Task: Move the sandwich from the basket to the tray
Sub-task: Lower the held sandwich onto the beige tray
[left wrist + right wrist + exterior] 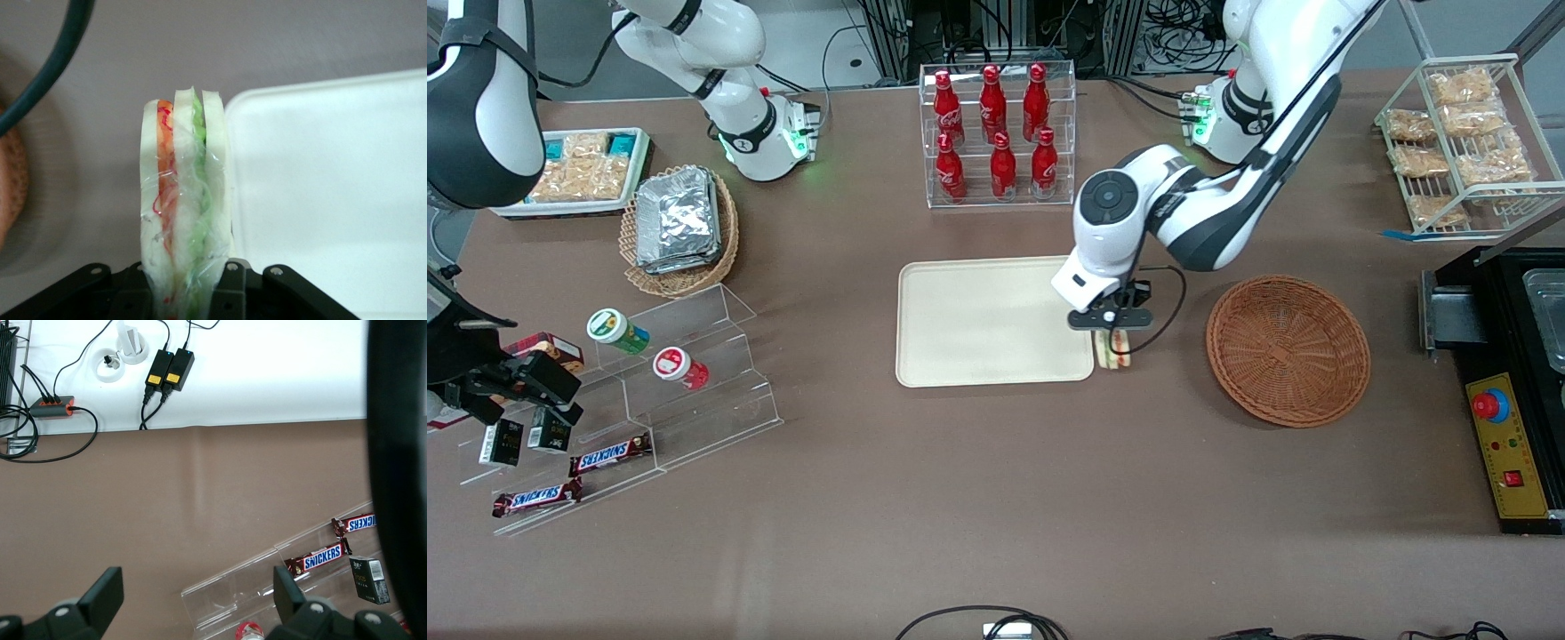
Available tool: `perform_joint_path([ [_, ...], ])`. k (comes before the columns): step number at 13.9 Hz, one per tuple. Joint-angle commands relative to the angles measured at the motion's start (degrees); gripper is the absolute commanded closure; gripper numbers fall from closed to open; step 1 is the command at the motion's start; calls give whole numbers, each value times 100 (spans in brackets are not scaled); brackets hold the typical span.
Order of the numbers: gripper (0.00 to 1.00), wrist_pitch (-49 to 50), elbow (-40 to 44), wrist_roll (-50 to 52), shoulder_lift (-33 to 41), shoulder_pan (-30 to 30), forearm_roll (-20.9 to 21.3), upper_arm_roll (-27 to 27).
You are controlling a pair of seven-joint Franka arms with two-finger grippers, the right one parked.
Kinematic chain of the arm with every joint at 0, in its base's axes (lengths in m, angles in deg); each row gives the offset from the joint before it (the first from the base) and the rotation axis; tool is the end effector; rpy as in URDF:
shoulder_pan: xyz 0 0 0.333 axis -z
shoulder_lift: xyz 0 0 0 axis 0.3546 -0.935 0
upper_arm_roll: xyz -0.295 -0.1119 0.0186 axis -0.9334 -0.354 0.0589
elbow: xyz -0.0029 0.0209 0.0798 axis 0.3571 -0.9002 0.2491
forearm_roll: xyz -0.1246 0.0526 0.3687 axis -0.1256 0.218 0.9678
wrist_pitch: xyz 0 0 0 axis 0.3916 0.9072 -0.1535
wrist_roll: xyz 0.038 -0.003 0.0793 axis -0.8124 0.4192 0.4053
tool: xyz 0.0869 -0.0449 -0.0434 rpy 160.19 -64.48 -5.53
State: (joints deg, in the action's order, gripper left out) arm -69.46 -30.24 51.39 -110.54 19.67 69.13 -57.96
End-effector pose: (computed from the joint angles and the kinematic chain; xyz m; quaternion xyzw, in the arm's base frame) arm 0.4540 -0.3723 0.2903 -0.9969 0.0457 0.0182 0.0612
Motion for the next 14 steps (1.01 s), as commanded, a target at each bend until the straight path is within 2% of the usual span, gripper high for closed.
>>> perform_joint_path([
  [1,100,-109,173,110,-333,257,159,-141],
  [2,100,-163,173,311,-429,416,185,-79],
  [6,100,-198,208,1059,-956,698,843,-70],
  [9,100,-356,209,1376,-1212,777,1186,-70],
  [14,100,-365,191,1394,-1274,857,1205,-70],
])
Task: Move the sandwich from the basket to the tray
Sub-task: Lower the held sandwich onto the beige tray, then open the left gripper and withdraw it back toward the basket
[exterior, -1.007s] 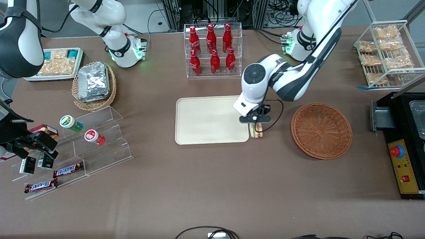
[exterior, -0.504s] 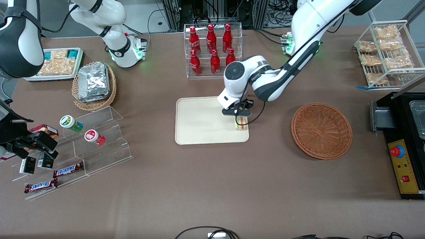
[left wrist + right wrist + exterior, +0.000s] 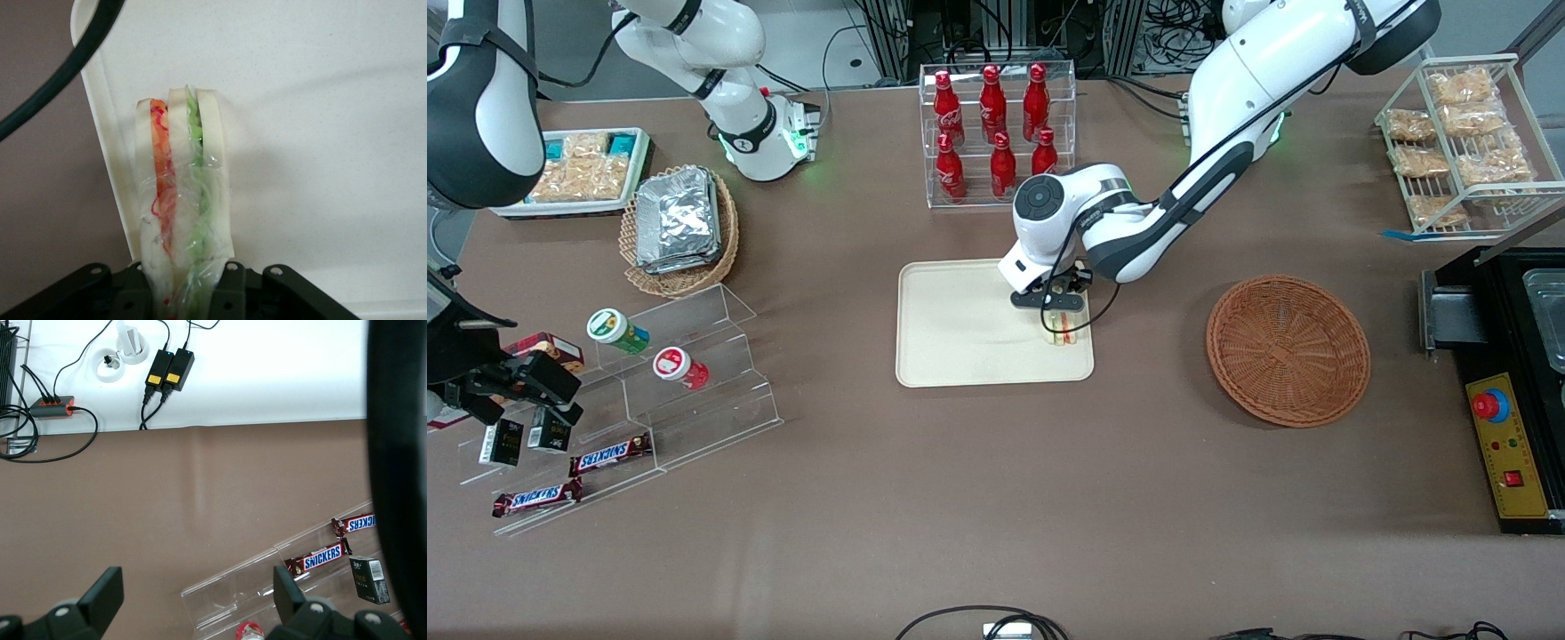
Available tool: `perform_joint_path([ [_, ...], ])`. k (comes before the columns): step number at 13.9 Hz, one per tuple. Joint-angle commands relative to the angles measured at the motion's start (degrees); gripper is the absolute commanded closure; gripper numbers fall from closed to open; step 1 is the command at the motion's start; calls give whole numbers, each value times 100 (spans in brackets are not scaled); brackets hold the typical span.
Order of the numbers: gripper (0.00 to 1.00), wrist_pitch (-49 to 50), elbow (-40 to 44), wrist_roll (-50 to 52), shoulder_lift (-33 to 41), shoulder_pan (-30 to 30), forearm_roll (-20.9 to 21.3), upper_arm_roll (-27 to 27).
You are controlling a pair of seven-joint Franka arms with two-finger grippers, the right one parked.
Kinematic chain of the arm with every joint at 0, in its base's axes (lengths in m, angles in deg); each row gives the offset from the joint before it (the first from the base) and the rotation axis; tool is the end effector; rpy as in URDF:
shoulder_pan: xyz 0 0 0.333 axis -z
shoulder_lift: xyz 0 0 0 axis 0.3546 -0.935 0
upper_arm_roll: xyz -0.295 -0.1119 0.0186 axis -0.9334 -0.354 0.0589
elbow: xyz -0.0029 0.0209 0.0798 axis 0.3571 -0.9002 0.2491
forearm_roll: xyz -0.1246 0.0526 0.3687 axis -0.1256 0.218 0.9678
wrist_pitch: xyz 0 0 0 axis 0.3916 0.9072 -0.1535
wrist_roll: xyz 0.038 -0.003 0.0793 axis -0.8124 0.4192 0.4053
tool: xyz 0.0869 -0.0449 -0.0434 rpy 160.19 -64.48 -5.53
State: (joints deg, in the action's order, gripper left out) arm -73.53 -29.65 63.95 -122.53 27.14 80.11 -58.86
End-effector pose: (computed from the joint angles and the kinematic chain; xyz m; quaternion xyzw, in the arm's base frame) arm 0.3913 -0.4391 0.2097 -0.9949 0.0741 0.0261 0.0628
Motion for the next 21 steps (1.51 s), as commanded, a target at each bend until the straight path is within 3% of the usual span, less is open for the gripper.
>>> perform_joint_path([
  [1,88,50,123,182,-74,110,97,20],
  [2,41,67,122,270,-74,110,106,20],
  [3,17,76,122,271,-56,110,106,20],
  [4,0,85,149,331,-48,101,106,20],
  [12,0,734,1035,612,14,-4,1,29],
  [18,0,1630,1624,736,251,-812,-26,3],
  [21,0,2140,2046,710,418,-1243,-333,3],
])
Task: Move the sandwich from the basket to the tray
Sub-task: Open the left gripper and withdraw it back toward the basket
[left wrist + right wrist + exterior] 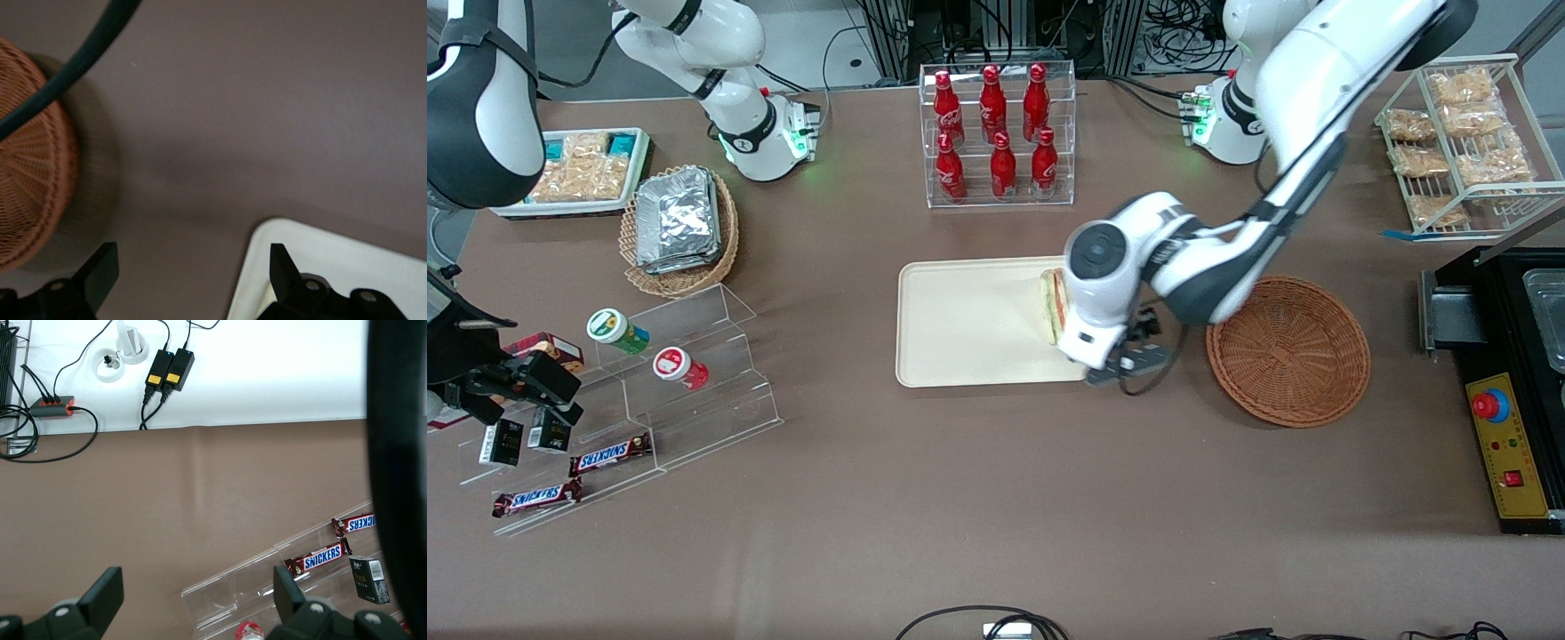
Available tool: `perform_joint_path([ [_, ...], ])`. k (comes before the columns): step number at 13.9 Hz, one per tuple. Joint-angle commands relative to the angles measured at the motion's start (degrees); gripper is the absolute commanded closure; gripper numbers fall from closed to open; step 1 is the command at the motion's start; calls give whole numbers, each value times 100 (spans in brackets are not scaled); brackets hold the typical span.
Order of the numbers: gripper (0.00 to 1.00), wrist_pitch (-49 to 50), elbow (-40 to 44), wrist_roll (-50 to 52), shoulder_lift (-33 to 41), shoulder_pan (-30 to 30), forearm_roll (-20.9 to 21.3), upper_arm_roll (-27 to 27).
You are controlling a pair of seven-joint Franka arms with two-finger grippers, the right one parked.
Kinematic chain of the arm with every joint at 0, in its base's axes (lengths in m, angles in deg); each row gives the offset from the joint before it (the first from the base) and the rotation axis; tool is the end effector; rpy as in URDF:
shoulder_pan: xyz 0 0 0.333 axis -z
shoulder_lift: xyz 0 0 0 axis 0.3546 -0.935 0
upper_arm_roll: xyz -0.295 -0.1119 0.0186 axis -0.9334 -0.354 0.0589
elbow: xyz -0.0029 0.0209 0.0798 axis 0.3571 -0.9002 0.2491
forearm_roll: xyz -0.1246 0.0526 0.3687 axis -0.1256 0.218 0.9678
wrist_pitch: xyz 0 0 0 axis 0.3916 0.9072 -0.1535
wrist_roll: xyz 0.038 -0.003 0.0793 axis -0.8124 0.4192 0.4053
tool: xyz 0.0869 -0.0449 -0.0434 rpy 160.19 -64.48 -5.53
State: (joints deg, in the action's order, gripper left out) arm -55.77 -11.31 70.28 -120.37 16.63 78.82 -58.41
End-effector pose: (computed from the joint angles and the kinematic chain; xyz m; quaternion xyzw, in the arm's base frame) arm 0.5604 -0.3382 0.3245 -0.9819 -0.1599 -0.0172 0.1002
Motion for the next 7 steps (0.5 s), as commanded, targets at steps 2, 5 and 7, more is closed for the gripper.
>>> perform_joint_path([
  [2,0,803,476,-20,272,-446,-204,-51],
  [5,0,928,608,-38,447,-772,-292,-78],
  [7,0,928,635,-177,570,-1009,-424,-77],
])
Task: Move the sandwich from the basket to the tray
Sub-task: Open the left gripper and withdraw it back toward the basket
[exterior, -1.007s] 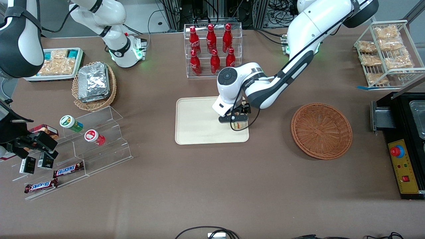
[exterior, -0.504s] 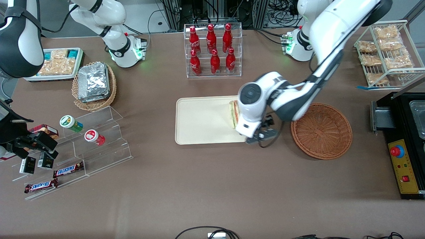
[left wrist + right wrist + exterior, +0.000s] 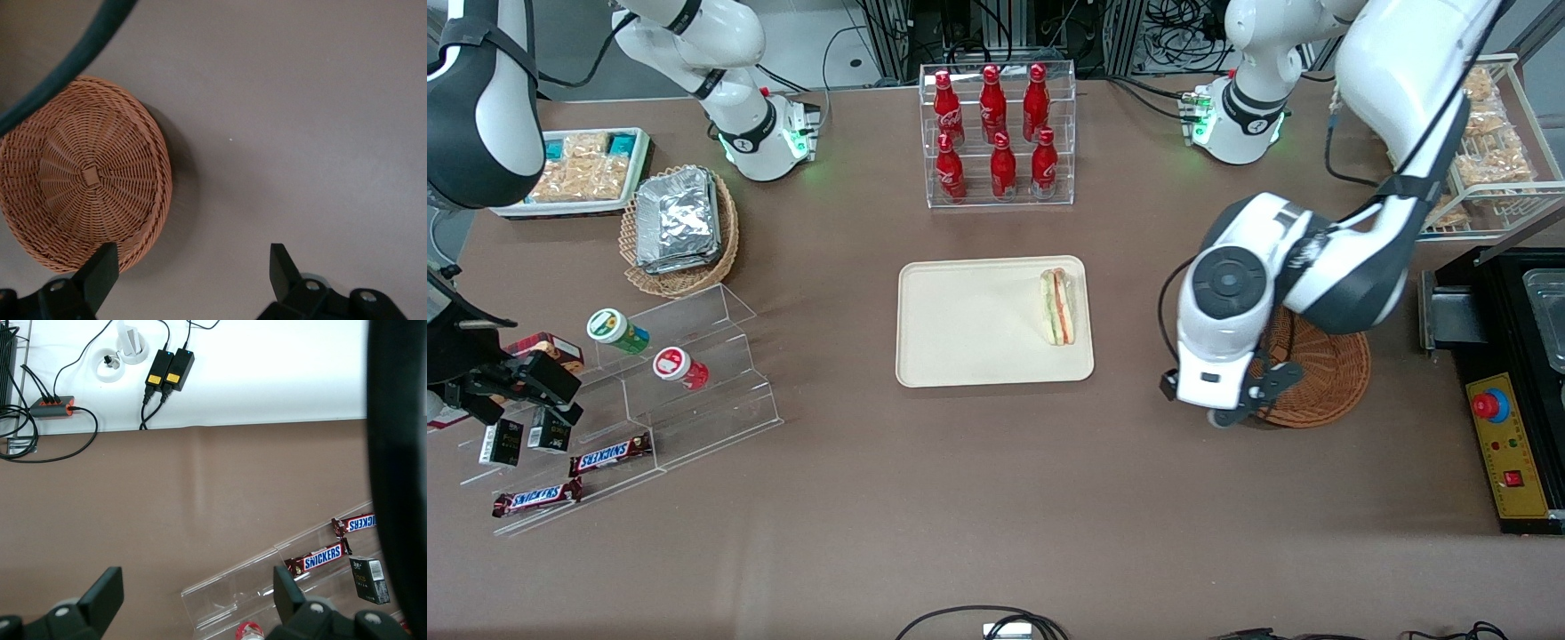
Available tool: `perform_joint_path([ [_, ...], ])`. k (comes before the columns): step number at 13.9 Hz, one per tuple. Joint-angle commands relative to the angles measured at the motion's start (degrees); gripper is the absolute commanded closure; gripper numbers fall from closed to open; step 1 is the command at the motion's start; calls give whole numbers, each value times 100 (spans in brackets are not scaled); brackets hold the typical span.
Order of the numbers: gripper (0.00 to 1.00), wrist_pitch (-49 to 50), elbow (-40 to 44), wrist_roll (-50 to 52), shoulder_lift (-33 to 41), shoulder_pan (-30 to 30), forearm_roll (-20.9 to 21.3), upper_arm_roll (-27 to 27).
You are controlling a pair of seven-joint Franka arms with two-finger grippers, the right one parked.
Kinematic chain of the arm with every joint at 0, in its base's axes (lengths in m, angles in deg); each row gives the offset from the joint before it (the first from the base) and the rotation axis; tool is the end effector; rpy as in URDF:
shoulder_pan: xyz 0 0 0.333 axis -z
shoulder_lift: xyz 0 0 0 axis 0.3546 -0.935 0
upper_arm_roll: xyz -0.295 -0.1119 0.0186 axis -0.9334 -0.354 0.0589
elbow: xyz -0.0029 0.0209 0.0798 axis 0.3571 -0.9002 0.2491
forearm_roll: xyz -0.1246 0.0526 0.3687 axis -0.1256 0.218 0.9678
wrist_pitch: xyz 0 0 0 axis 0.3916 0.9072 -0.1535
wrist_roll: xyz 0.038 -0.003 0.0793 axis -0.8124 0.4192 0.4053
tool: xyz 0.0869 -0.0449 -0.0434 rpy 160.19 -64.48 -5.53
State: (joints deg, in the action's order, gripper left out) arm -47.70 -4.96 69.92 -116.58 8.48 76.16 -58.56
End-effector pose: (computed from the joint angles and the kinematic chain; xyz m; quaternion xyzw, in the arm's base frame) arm 0.6153 -0.2417 0.3972 -0.9576 -0.2652 -0.0213 0.1104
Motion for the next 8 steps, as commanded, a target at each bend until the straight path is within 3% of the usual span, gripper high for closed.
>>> perform_joint_path([
  [1,0,147,-9,-386,262,-308,-271,-63],
  [4,0,358,-44,-1413,735,-651,-841,60],
  [8,0,586,-88,-3197,1553,-293,-1984,1524],
])
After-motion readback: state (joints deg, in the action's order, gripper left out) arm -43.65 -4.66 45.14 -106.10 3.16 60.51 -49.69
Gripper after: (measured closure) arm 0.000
